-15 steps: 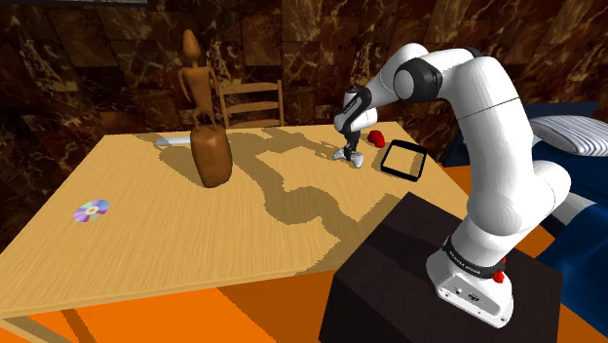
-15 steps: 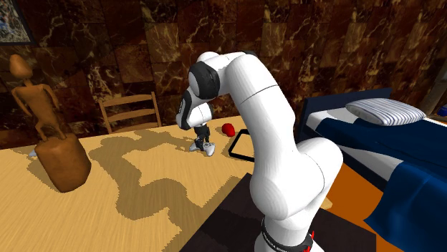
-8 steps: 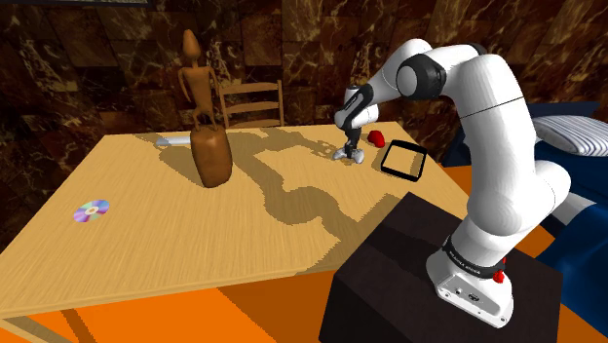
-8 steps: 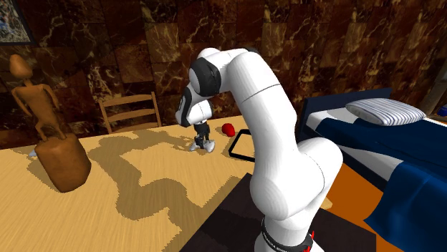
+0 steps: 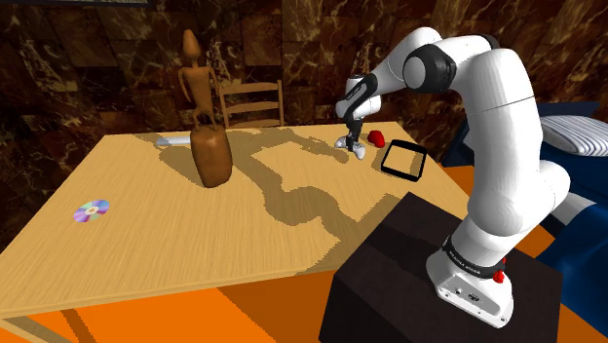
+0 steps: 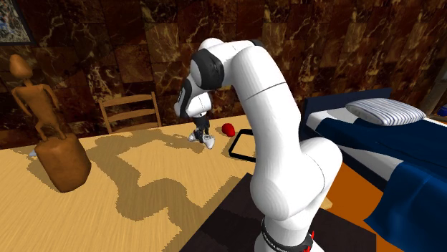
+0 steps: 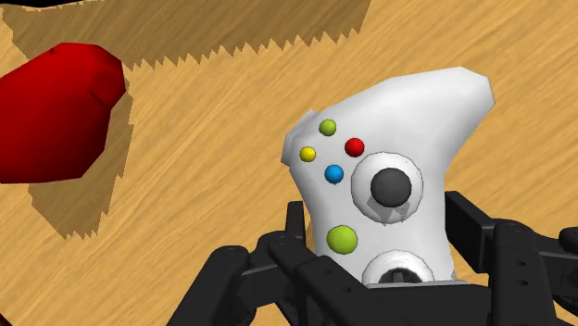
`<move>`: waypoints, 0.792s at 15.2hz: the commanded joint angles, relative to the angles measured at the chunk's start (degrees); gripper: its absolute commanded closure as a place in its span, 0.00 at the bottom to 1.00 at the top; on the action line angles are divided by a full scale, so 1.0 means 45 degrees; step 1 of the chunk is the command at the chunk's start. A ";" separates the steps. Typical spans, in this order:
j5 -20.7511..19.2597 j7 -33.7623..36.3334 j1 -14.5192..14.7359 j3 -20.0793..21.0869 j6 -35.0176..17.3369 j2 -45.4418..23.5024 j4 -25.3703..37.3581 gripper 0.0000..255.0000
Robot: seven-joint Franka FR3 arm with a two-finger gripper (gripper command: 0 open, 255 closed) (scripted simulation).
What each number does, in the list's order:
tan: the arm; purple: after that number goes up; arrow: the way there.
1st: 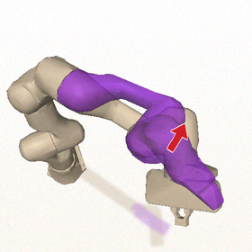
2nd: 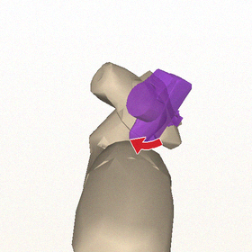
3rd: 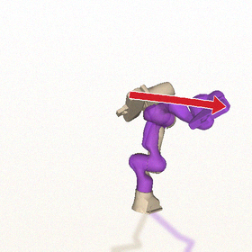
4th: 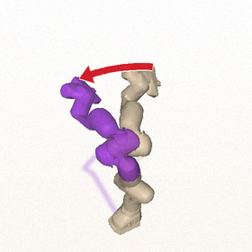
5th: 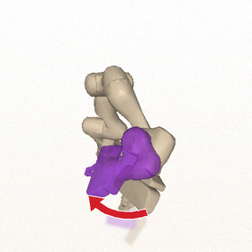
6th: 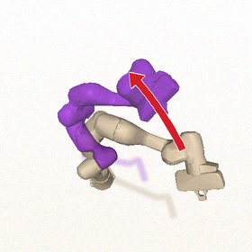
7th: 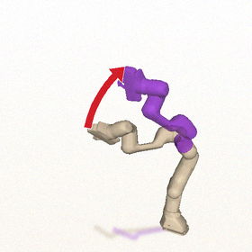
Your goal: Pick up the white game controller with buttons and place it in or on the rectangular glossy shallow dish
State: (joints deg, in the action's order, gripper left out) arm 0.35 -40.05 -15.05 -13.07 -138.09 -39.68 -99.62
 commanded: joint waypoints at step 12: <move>-0.0213 -0.0269 -0.0003 -0.0255 0.1191 0.1541 -0.0305 1.00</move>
State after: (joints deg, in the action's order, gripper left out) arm -0.53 -40.75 -14.74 -14.02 -132.83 -33.45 -100.45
